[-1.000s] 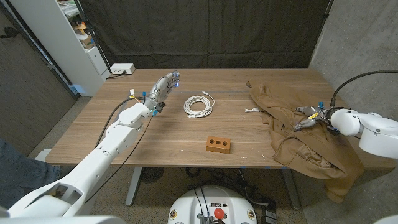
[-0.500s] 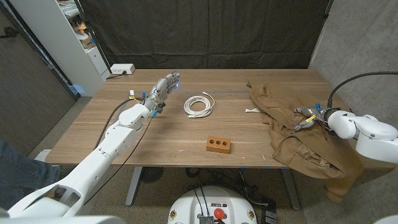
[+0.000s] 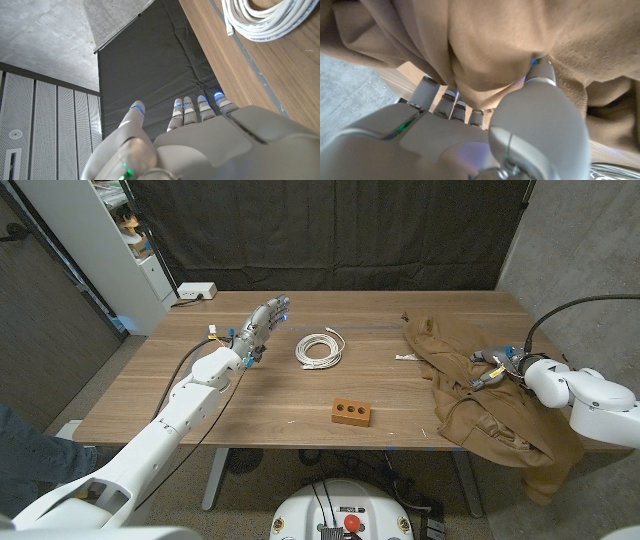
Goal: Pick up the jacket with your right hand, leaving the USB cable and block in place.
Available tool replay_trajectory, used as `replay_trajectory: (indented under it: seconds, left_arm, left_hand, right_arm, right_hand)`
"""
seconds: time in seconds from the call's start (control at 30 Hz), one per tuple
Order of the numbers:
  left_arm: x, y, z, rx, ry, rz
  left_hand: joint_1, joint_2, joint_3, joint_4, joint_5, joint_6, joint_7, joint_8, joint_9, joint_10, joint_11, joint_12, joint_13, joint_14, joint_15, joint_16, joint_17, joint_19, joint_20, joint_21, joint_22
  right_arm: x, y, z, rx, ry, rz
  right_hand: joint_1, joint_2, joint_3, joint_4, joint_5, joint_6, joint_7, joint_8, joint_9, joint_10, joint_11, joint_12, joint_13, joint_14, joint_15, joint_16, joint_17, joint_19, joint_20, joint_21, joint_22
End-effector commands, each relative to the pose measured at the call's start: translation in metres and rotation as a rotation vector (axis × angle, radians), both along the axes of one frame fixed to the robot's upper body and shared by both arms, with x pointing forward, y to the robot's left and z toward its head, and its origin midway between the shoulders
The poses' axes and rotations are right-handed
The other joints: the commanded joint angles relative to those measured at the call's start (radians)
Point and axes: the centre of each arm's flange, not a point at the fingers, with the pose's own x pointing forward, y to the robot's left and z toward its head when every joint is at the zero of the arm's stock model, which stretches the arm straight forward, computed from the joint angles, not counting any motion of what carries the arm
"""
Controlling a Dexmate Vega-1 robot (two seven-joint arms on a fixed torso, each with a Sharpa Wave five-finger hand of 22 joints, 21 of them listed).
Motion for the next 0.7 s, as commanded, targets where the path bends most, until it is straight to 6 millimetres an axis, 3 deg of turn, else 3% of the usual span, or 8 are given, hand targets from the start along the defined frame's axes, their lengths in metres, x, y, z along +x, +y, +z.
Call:
replay_trajectory:
  seconds: [0.03, 0.17, 0.23, 0.33, 0.43, 0.7]
  left_arm:
    - [-0.001, -0.001, 0.000, -0.007, -0.002, 0.003]
    - [-0.002, -0.001, 0.000, -0.009, -0.003, 0.007]
    - [-0.002, -0.001, 0.000, -0.009, -0.004, 0.008]
    - [-0.002, -0.001, 0.001, -0.007, -0.005, 0.007]
    - [-0.002, -0.001, 0.001, -0.009, -0.006, 0.006]
    - [0.000, -0.003, 0.003, -0.008, -0.008, 0.001]
  left_hand:
    - [-0.004, -0.002, 0.002, 0.005, -0.002, 0.008, -0.003, 0.003, 0.003, 0.001, -0.003, 0.001, 0.004, -0.004, 0.007, -0.002, 0.004, 0.001, 0.008, 0.003, 0.004]
    - [-0.004, -0.002, 0.002, 0.005, -0.002, 0.007, -0.003, 0.003, 0.003, 0.002, -0.002, 0.002, 0.004, -0.004, 0.007, -0.001, 0.004, 0.001, 0.007, 0.004, 0.004]
    - [-0.004, -0.002, 0.002, 0.005, -0.002, 0.008, -0.004, 0.003, 0.003, 0.002, -0.002, 0.002, 0.004, -0.004, 0.006, -0.001, 0.004, 0.001, 0.008, 0.004, 0.004]
    - [-0.004, -0.002, 0.002, 0.005, -0.002, 0.008, -0.003, 0.003, 0.003, 0.001, -0.002, 0.002, 0.004, -0.003, 0.006, -0.001, 0.004, 0.000, 0.009, 0.003, 0.004]
    - [-0.004, -0.003, 0.002, 0.006, -0.002, 0.008, -0.003, 0.003, 0.003, 0.003, -0.003, 0.002, 0.004, -0.003, 0.006, -0.001, 0.004, 0.000, 0.008, 0.003, 0.004]
    - [-0.005, -0.003, 0.002, 0.005, -0.002, 0.009, -0.002, 0.003, 0.003, 0.002, -0.003, 0.002, 0.004, -0.003, 0.007, -0.001, 0.004, 0.000, 0.009, 0.004, 0.004]
  right_arm:
    - [0.006, 0.011, 0.012, -0.039, -0.095, 0.046]
    - [0.006, 0.011, 0.014, -0.034, -0.133, 0.058]
    - [0.006, 0.012, 0.015, -0.030, -0.153, 0.062]
    - [0.004, 0.012, 0.017, -0.024, -0.179, 0.068]
    - [0.002, 0.012, 0.018, -0.016, -0.202, 0.073]
    - [-0.003, 0.010, 0.028, -0.010, -0.247, 0.078]
  right_hand:
    - [0.377, 0.334, 0.041, -0.015, -0.029, 0.035, -0.005, 0.040, 0.053, 0.028, -0.011, 0.047, 0.060, 0.033, -0.162, 0.011, 0.061, 0.034, -0.056, 0.039, 0.019]
    - [0.430, 0.336, 0.064, -0.015, -0.055, 0.089, 0.000, 0.100, 0.120, 0.046, -0.023, 0.102, 0.136, 0.078, -0.172, 0.014, 0.137, 0.027, -0.058, 0.094, 0.040]
    - [0.443, 0.333, 0.068, -0.017, -0.056, 0.102, 0.002, 0.116, 0.137, 0.054, -0.026, 0.116, 0.154, 0.093, -0.176, 0.015, 0.155, 0.027, -0.059, 0.111, 0.048]
    - [0.468, 0.324, 0.075, -0.013, -0.056, 0.145, 0.005, 0.172, 0.199, 0.076, -0.031, 0.163, 0.219, 0.140, -0.177, 0.004, 0.209, 0.024, -0.059, 0.167, 0.071]
    - [0.482, 0.318, 0.077, -0.012, -0.056, 0.166, 0.010, 0.211, 0.245, 0.094, -0.040, 0.197, 0.268, 0.176, -0.179, -0.010, 0.245, 0.020, -0.060, 0.210, 0.087]
    - [0.514, 0.314, 0.088, -0.016, -0.051, 0.198, 0.014, 0.268, 0.315, 0.102, -0.048, 0.238, 0.342, 0.223, -0.180, -0.037, 0.294, 0.017, -0.060, 0.278, 0.112]
